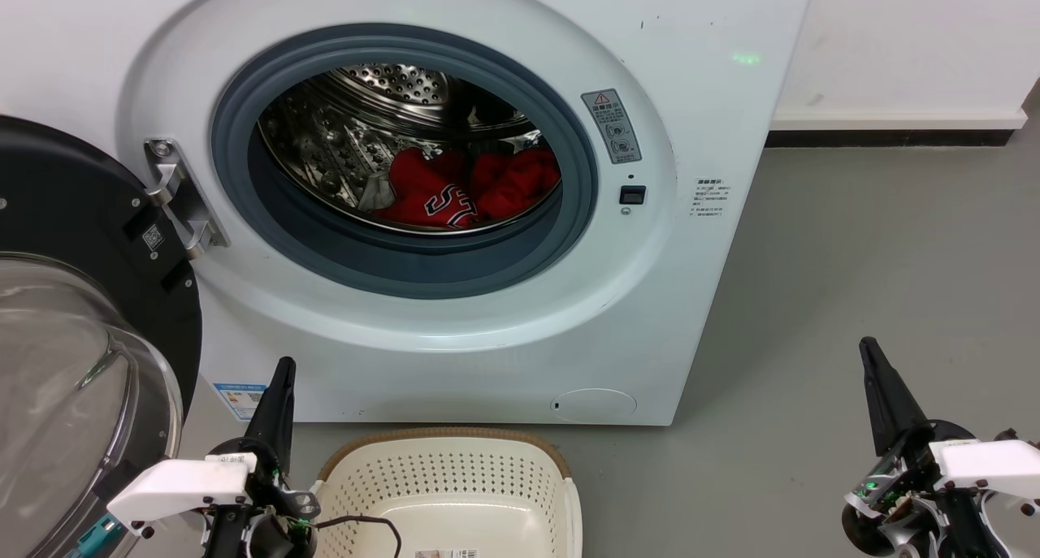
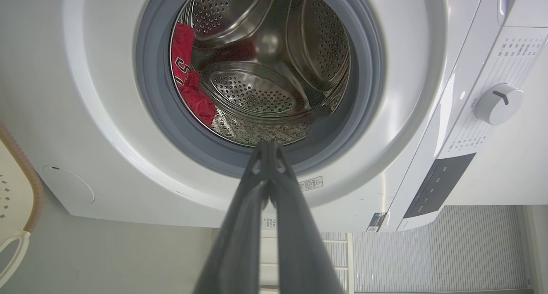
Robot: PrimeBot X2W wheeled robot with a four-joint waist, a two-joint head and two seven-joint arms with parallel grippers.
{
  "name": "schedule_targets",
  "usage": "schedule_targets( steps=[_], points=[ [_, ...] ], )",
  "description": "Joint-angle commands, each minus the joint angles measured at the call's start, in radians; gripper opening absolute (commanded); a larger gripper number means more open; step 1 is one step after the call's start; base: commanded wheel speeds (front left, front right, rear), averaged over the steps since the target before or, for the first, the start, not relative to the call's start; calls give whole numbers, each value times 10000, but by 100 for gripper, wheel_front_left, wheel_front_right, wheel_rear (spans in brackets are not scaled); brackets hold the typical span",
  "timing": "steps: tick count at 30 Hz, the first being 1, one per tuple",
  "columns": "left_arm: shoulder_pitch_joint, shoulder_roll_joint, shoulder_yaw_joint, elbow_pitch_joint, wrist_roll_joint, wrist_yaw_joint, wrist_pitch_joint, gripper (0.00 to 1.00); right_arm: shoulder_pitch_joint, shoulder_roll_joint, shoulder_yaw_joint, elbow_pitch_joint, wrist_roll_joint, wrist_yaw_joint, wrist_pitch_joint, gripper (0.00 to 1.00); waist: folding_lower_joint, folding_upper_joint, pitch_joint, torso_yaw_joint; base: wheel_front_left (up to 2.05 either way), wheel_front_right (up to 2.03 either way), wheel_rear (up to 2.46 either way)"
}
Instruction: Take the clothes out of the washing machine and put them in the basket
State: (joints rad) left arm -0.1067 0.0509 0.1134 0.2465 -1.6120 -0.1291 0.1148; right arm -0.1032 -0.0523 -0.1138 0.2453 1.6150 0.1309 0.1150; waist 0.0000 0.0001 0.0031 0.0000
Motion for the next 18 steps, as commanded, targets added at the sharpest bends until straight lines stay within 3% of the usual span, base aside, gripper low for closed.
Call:
schedule_targets(
  steps=[1, 18],
  points=[
    [-60, -14, 17, -11, -20, -44, 15, 0, -119, 32, 7, 9, -44, -4, 0, 0, 0, -1, 0, 0, 0, 0, 0],
    [-60, -14, 14, -11, -20, -44, 15, 0, -119, 32, 7, 9, -44, -4, -1, 0, 0, -1, 0, 0, 0, 0, 0]
  ],
)
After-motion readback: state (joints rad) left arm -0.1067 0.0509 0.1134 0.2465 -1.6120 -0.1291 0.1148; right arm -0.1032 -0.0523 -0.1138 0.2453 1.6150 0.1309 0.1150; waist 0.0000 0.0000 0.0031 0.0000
